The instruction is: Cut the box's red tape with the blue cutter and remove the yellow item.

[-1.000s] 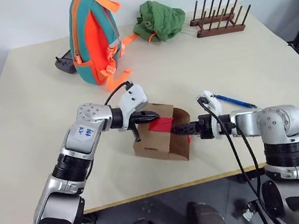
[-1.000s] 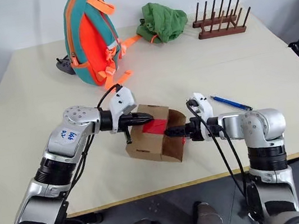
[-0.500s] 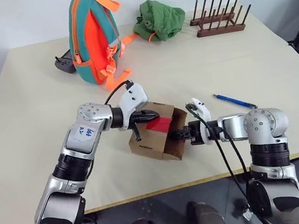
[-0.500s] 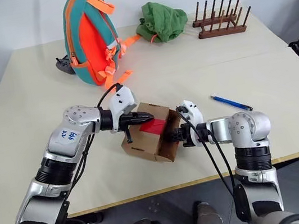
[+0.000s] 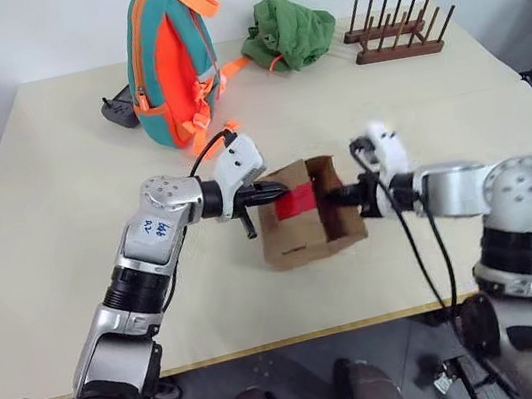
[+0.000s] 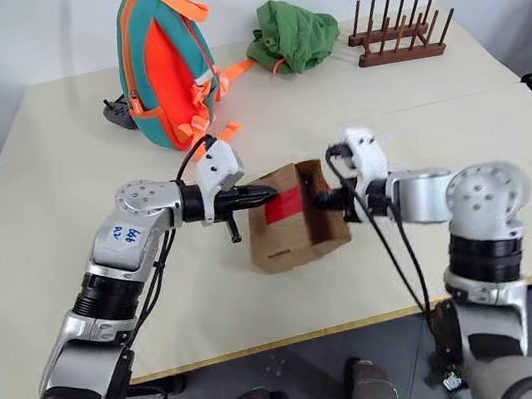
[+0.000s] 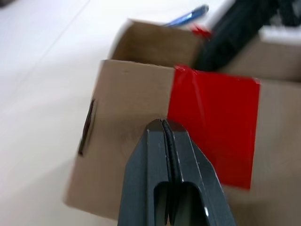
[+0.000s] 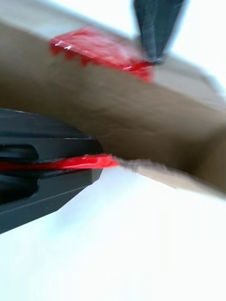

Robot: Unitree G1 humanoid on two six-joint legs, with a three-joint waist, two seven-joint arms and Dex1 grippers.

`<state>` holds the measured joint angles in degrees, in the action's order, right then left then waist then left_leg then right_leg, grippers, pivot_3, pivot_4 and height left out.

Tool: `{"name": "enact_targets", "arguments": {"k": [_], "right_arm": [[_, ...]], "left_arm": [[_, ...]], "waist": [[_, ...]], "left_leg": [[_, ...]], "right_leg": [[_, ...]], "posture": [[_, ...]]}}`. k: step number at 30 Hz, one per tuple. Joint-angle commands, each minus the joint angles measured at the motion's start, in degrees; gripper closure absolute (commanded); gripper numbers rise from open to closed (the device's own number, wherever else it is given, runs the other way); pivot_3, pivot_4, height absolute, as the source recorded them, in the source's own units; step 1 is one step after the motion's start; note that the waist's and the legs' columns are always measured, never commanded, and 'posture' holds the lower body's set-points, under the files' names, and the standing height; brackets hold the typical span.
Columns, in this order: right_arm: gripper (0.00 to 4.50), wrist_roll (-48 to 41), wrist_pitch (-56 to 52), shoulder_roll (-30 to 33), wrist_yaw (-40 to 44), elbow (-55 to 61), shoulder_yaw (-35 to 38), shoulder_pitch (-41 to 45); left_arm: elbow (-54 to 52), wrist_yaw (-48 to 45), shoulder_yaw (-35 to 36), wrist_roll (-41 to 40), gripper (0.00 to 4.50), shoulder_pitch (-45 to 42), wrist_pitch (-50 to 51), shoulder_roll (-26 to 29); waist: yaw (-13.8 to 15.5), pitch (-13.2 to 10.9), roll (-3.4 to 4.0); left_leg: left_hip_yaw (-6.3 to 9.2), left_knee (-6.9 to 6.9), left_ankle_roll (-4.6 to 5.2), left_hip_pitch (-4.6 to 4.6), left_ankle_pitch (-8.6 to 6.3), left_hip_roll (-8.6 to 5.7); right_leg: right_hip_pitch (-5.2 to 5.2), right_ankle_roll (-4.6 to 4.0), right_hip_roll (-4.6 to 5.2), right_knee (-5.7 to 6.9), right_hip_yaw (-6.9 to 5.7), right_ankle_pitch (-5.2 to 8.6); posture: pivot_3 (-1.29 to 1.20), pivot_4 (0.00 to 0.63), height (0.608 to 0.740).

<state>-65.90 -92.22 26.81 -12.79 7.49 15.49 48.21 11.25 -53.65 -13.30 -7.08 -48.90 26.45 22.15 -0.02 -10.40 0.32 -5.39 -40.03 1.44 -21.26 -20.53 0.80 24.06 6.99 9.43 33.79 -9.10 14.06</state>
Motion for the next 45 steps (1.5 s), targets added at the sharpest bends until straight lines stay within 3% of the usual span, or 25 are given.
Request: {"name": "enact_targets", "arguments": {"k": [1,4,7,11,14,22,25,29,35,45], "right_arm": [[4.43,-13.4,-0.3,7.1,-8.3,-1.7,-3.6,7.0],[4.43,-20.4,-0.3,13.0,-13.5,-3.3,-9.2,9.5],[4.43,-27.3,0.7,14.6,-20.0,-3.7,-13.1,9.6],[4.43,-40.9,10.8,17.8,-30.7,-2.3,-20.2,6.6],[4.43,-46.2,16.3,20.3,-35.6,-0.3,-24.6,4.6],[4.43,-47.1,21.8,22.4,-38.1,1.4,-28.4,2.1],[4.43,-47.1,22.7,22.0,-38.7,0.7,-29.3,3.0],[4.43,-47.1,23.4,21.3,-38.9,0.1,-30.0,4.3],[4.43,-47.1,24.1,21.5,-38.9,-0.5,-30.2,5.6],[4.43,-47.1,24.3,21.6,-36.6,0.8,-27.7,6.4]], "left_arm": [[2.8,0.9,-0.5,0.0,4.5,0.1,-2.1,-2.6],[3.6,1.5,-0.2,0.0,4.5,0.0,-3.0,-4.2],[3.7,1.5,0.0,0.2,4.5,0.5,-3.3,-4.4],[3.0,1.0,0.9,-0.7,4.5,0.8,-2.7,-3.8],[1.4,-0.2,2.6,-2.9,4.5,0.9,-0.3,-3.3],[-6.5,-4.2,5.1,-10.1,4.5,-0.3,11.0,0.7],[-7.7,-2.8,5.3,-11.4,4.5,-2.4,11.6,-1.2],[-1.9,0.4,0.7,-5.6,4.5,-4.9,4.3,-5.4],[8.3,-0.1,-5.2,2.3,4.5,-6.4,-7.8,-6.2],[13.2,-7.2,-11.0,9.1,4.5,-6.7,-18.1,-1.9]], "waist": [[0.0,0.0,0.0],[-0.1,0.0,-0.02],[0.0,0.0,-0.03],[-0.1,0.0,-0.05],[-0.1,0.0,-0.08],[0.0,0.1,-0.32],[0.1,0.2,-0.46],[0.2,0.3,-0.68],[0.0,0.3,-0.69],[0.0,0.3,-0.72]], "left_leg": [[-0.02,-0.01,0.0,0.0,0.0,0.0],[-0.08,0.01,0.01,-0.03,-0.01,0.02],[-0.14,0.05,0.02,-0.09,-0.01,0.04],[-0.14,0.06,0.03,-0.1,-0.02,0.05],[-0.14,0.05,0.03,-0.09,-0.02,0.06],[-0.07,0.03,0.05,-0.06,-0.03,0.34],[-0.03,-0.01,0.06,-0.06,-0.04,0.37],[0.02,-0.05,0.11,-0.06,-0.06,0.37],[-0.06,0.02,0.13,-0.01,-0.08,0.47],[0.01,-0.03,0.22,0.03,-0.15,0.51]], "right_leg": [[0.0,0.0,0.0,0.0,-0.01,0.0],[0.0,0.0,-0.01,-0.04,-0.02,0.0],[0.05,0.0,-0.01,-0.06,-0.08,0.0],[0.05,0.0,-0.01,-0.08,-0.09,0.0],[0.05,0.0,-0.01,-0.11,-0.09,0.0],[0.04,0.0,-0.01,-0.12,-0.04,0.0],[0.03,0.0,-0.01,-0.13,0.0,0.0],[-0.01,0.0,-0.01,-0.18,0.0,0.0],[-0.03,-0.01,-0.1,-0.2,-0.03,0.0],[-0.06,-0.03,-0.07,-0.25,0.02,-0.02]], "posture": [[0.0,0.15,0.74],[0.0,0.15,0.74],[0.0,0.15,0.74],[0.0,0.15,0.74],[0.0,0.15,0.74],[0.0,0.15,0.74],[0.0,0.15,0.74],[0.0,0.15,0.74],[0.0,0.15,0.74],[0.0,0.15,0.74]]}}
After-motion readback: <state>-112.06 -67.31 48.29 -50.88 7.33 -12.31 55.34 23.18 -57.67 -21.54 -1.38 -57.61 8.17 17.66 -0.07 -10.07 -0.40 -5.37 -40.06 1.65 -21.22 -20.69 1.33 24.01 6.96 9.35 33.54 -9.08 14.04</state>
